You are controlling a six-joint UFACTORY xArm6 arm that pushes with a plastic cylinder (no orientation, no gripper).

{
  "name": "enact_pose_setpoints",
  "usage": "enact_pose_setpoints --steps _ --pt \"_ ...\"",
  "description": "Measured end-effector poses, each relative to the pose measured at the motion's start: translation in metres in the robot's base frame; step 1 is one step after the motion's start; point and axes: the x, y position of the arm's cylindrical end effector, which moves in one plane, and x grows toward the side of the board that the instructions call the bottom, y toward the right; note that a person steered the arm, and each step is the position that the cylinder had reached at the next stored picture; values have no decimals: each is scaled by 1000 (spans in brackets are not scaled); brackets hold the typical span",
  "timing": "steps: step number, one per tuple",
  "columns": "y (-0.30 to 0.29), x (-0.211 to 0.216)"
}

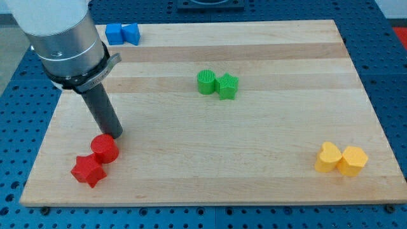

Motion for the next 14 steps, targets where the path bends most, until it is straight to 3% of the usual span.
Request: enact_pose_setpoints --steps 1,3,5,8,10,12,14 --pt "-1 -3" --pt "-89 -21" --pt "-115 43" --pt "-57 95" --pt "-6 63" --pt "69 65" --pt "128 93"
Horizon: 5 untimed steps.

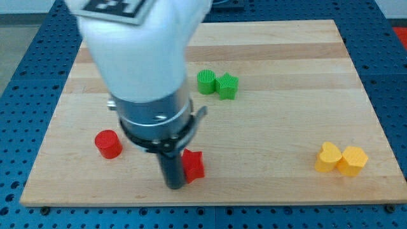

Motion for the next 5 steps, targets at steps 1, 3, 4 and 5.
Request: enact_pose_setpoints --steps 1,3,4,5 --pt "28 -17" --pt "34 -65" --pt "44 -84" --pt "63 -100"
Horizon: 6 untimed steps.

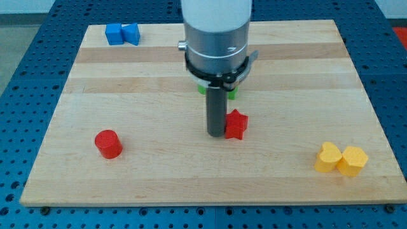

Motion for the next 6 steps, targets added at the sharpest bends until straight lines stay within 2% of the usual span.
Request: enact_pose_setpoints --steps 2,6 --pt "33 -37" --pt "85 -8"
